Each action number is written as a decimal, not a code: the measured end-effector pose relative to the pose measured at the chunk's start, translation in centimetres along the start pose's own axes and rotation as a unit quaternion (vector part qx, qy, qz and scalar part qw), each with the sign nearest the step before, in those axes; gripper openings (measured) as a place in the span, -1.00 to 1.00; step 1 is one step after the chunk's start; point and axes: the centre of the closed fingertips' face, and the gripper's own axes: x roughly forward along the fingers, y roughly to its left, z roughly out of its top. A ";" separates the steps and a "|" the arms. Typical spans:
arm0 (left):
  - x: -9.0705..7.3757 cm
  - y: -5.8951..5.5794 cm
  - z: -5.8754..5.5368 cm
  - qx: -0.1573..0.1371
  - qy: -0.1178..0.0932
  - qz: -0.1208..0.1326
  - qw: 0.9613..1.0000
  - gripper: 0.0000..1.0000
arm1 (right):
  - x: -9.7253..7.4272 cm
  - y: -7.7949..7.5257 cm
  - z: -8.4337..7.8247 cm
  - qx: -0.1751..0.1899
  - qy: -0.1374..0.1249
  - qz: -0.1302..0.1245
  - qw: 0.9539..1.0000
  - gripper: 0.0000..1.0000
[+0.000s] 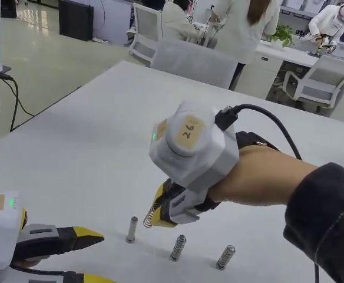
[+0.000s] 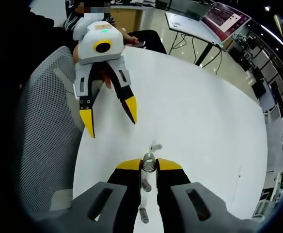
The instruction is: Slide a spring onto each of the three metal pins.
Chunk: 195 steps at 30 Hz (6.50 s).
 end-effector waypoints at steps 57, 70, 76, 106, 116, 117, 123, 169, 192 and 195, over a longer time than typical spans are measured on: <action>0.2 1.1 -1.4 0.145 0.070 0.040 0.986 0.01 | 4.8 -1.9 0.0 -0.007 0.044 0.031 0.999 -0.84; -0.1 1.7 -0.7 0.125 0.048 0.053 0.990 0.02 | 6.3 -1.6 -0.6 0.002 0.052 0.044 0.998 -0.84; -0.2 1.7 -0.7 0.120 0.047 0.055 0.990 0.01 | 7.0 -1.4 -0.9 0.008 0.055 0.048 0.997 -0.84; -0.3 2.2 -0.6 0.099 0.041 0.066 0.992 0.00 | 9.0 -0.9 -2.3 0.019 0.062 0.051 0.997 -0.76; -0.3 2.1 -0.5 0.094 0.039 0.066 0.993 0.00 | 8.6 -0.9 -2.7 0.029 0.057 0.043 0.997 -0.62; -0.3 2.1 -0.5 0.093 0.039 0.065 0.993 0.01 | 8.4 -0.9 -2.8 0.032 0.055 0.042 0.997 -0.61; -0.3 2.0 -0.5 0.089 0.038 0.064 0.993 0.01 | 8.1 -0.7 -3.3 0.042 0.051 0.037 0.997 -0.51; -0.3 1.9 1.4 0.065 0.011 0.051 0.997 0.06 | 3.4 -0.8 -5.0 0.162 -0.082 -0.039 0.982 0.11; -0.1 2.1 1.7 0.054 0.005 0.048 0.997 0.07 | -0.2 -1.5 -7.1 0.223 -0.158 -0.100 0.957 0.18; 0.0 2.1 1.8 0.053 0.003 0.048 0.997 0.06 | -0.5 -1.5 -7.9 0.232 -0.161 -0.107 0.953 0.18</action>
